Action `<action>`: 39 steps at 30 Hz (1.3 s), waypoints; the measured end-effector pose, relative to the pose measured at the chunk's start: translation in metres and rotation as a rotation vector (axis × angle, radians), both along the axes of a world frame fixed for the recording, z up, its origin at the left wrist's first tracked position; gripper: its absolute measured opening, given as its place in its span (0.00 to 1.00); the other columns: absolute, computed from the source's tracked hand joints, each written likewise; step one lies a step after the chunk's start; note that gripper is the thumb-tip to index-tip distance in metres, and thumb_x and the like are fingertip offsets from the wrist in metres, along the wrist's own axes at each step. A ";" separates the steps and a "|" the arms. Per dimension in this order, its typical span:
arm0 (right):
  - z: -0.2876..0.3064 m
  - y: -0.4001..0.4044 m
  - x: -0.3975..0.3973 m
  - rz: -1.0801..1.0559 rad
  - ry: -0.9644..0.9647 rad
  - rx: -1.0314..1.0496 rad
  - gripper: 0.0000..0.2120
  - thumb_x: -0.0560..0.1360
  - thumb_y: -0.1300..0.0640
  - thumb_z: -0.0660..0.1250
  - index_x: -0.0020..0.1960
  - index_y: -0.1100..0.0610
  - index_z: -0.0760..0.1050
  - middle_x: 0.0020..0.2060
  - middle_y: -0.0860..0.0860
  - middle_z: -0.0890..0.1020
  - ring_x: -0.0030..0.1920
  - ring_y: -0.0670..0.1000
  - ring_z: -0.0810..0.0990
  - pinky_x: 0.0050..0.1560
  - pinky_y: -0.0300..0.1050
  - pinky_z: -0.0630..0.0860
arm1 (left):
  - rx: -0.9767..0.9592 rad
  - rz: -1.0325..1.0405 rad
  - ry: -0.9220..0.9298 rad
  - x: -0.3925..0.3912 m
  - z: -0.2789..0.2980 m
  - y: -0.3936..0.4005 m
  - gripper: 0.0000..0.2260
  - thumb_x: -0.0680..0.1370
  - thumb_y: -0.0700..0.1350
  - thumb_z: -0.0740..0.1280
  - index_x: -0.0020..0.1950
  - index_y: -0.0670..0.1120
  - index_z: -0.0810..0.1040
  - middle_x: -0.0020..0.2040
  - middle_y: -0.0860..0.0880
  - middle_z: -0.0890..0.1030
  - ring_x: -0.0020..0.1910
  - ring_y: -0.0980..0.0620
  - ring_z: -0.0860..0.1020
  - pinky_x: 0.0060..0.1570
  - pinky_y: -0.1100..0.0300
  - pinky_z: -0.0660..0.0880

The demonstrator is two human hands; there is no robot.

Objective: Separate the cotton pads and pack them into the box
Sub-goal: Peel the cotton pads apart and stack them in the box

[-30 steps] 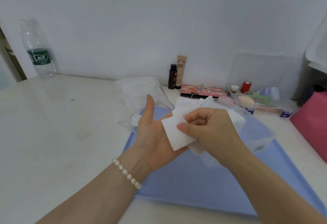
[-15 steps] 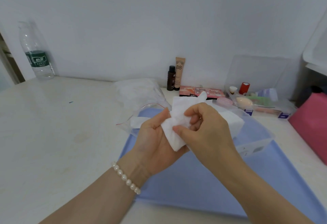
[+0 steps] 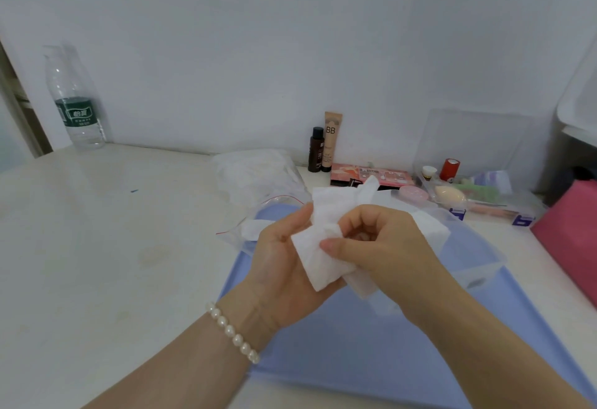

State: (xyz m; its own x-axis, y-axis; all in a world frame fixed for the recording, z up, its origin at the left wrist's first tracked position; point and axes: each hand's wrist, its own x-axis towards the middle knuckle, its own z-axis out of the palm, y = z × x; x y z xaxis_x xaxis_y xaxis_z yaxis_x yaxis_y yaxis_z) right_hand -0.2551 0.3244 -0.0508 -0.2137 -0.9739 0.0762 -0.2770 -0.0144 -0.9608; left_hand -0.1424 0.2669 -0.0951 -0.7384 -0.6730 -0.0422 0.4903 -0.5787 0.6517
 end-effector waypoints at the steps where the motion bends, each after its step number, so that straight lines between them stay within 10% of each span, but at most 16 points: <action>1: 0.001 0.000 -0.002 0.023 -0.038 0.027 0.10 0.67 0.65 0.74 0.33 0.56 0.74 0.29 0.51 0.77 0.29 0.45 0.75 0.29 0.36 0.73 | -0.003 -0.005 -0.015 -0.001 0.001 0.000 0.23 0.72 0.53 0.58 0.52 0.39 0.83 0.53 0.39 0.81 0.47 0.46 0.81 0.53 0.53 0.73; 8: 0.001 -0.008 -0.019 -0.068 -0.339 0.041 0.05 0.69 0.64 0.71 0.44 0.62 0.77 0.32 0.54 0.79 0.26 0.47 0.74 0.25 0.37 0.70 | -0.064 -0.013 -0.119 -0.006 -0.002 -0.001 0.20 0.82 0.50 0.50 0.65 0.42 0.74 0.58 0.41 0.80 0.51 0.45 0.80 0.53 0.53 0.77; 13: -0.006 -0.011 -0.020 -0.152 -0.246 -0.056 0.05 0.70 0.61 0.72 0.42 0.59 0.75 0.28 0.52 0.79 0.24 0.48 0.74 0.23 0.38 0.69 | -0.110 -0.055 -0.126 -0.006 0.001 0.001 0.23 0.81 0.54 0.50 0.65 0.43 0.75 0.54 0.42 0.81 0.51 0.46 0.79 0.60 0.50 0.72; 23: -0.015 -0.011 -0.017 -0.158 0.038 -0.216 0.05 0.76 0.58 0.66 0.42 0.56 0.72 0.17 0.45 0.72 0.18 0.48 0.72 0.21 0.33 0.66 | -0.175 -0.133 -0.067 -0.007 0.002 0.004 0.28 0.76 0.62 0.48 0.53 0.49 0.84 0.48 0.42 0.78 0.40 0.50 0.80 0.44 0.57 0.77; 39: -0.010 -0.009 -0.014 -0.191 -0.101 -0.190 0.12 0.68 0.63 0.74 0.40 0.53 0.71 0.32 0.51 0.75 0.21 0.43 0.72 0.21 0.33 0.67 | -0.230 -0.057 -0.040 -0.008 0.001 0.006 0.19 0.76 0.42 0.58 0.67 0.43 0.72 0.59 0.39 0.78 0.46 0.47 0.79 0.48 0.53 0.77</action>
